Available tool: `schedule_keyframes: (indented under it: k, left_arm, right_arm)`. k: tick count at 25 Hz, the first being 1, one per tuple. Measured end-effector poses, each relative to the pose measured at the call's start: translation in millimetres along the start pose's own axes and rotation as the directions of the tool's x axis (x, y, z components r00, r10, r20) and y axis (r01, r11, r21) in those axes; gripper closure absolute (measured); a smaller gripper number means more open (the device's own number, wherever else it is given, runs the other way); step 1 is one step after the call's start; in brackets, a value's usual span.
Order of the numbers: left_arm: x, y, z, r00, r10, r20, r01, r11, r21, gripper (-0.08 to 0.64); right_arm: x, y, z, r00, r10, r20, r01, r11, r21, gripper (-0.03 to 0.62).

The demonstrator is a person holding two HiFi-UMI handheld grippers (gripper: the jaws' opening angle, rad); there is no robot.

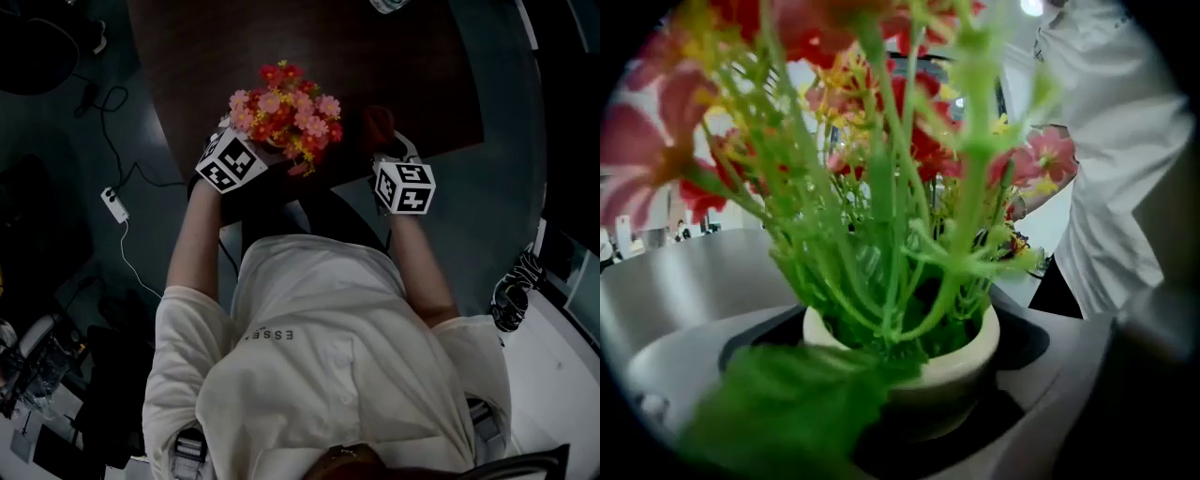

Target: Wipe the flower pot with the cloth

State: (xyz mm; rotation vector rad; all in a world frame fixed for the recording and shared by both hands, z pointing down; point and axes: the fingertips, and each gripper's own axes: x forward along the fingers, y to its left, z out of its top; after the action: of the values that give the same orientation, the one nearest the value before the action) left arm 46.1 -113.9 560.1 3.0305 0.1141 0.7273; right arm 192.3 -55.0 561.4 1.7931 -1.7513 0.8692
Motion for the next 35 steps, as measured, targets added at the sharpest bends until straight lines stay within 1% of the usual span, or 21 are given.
schedule_keyframes:
  k: [1, 2, 3, 7, 9, 11, 14, 16, 18, 20, 22, 24, 25, 27, 28, 32, 35]
  left_arm:
    - [3, -2, -2, 1.000, -0.017, -0.018, 0.017, 1.000, -0.001, -0.016]
    - [4, -3, -3, 0.999, -0.026, -0.033, 0.026, 1.000, 0.000, 0.002]
    - [5, -3, -3, 0.999, -0.028, -0.041, 0.028, 1.000, 0.002, 0.009]
    - [3, -1, -2, 0.999, 0.005, -0.033, -0.006, 1.000, -0.005, 0.000]
    - [0, -1, -1, 0.999, 0.029, -0.020, -0.029, 0.999, -0.034, 0.000]
    - [-6, -1, 6, 0.998, 0.063, -0.011, -0.064, 0.995, -0.083, 0.000]
    - [-18, 7, 20, 0.990, 0.143, -0.001, -0.141, 0.974, -0.179, 0.001]
    - [-28, 14, 35, 0.980, 0.196, 0.019, -0.185, 0.949, -0.255, 0.000]
    - [-39, 15, 55, 0.972, 0.230, 0.041, -0.204, 0.922, -0.330, 0.000]
    - [-50, 17, 77, 0.962, 0.263, 0.072, -0.216, 0.898, -0.384, 0.000]
    - [-63, 22, 94, 0.947, 0.306, 0.096, -0.239, 0.874, -0.424, 0.000]
    - [-74, 28, 104, 0.933, 0.345, 0.101, -0.265, 0.851, -0.454, 0.000]
    - [-79, 30, 107, 0.929, 0.359, 0.095, -0.278, 0.843, -0.460, 0.000]
    - [-84, 32, 112, 0.924, 0.375, 0.076, -0.303, 0.838, -0.453, 0.000]
    - [-87, 31, 116, 0.922, 0.381, 0.071, -0.313, 0.839, -0.445, 0.000]
    - [-98, 29, 133, 0.913, 0.400, 0.084, -0.328, 0.840, -0.433, 0.000]
    - [-100, 27, 139, 0.908, 0.408, 0.097, -0.331, 0.839, -0.433, 0.000]
  right_arm:
    - [1, 0, 0, 1.000, 0.005, -0.004, -0.005, 1.000, -0.004, 0.546]
    - [2, 0, 0, 1.000, 0.011, -0.007, -0.011, 1.000, -0.009, 0.546]
    - [3, 1, 0, 1.000, 0.016, -0.009, -0.016, 1.000, -0.014, 0.545]
    - [6, 6, 3, 0.999, 0.036, -0.013, -0.037, 0.998, -0.045, 0.546]
    - [7, 10, 5, 0.999, 0.052, -0.013, -0.053, 0.996, -0.068, 0.546]
    - [5, 14, 7, 0.997, 0.070, -0.012, -0.071, 0.993, -0.095, 0.545]
    - [6, 22, 15, 0.995, 0.101, -0.008, -0.101, 0.988, -0.117, 0.546]
    - [11, 32, 24, 0.991, 0.133, -0.003, -0.133, 0.984, -0.122, 0.546]
    - [15, 48, 36, 0.984, 0.179, 0.002, -0.177, 0.976, -0.130, 0.545]
    - [19, 67, 53, 0.974, 0.228, 0.013, -0.224, 0.964, -0.147, 0.546]
    - [18, 89, 72, 0.958, 0.285, 0.031, -0.275, 0.945, -0.179, 0.546]
    - [14, 115, 85, 0.937, 0.347, 0.043, -0.329, 0.916, -0.230, 0.545]
    - [11, 128, 89, 0.925, 0.376, 0.046, -0.352, 0.899, -0.261, 0.546]
    - [4, 149, 94, 0.905, 0.424, 0.047, -0.389, 0.866, -0.313, 0.546]
    - [0, 158, 96, 0.897, 0.440, 0.047, -0.402, 0.855, -0.329, 0.546]
    - [-15, 179, 99, 0.873, 0.485, 0.055, -0.438, 0.829, -0.347, 0.546]
    - [-21, 191, 97, 0.857, 0.512, 0.057, -0.459, 0.810, -0.365, 0.546]
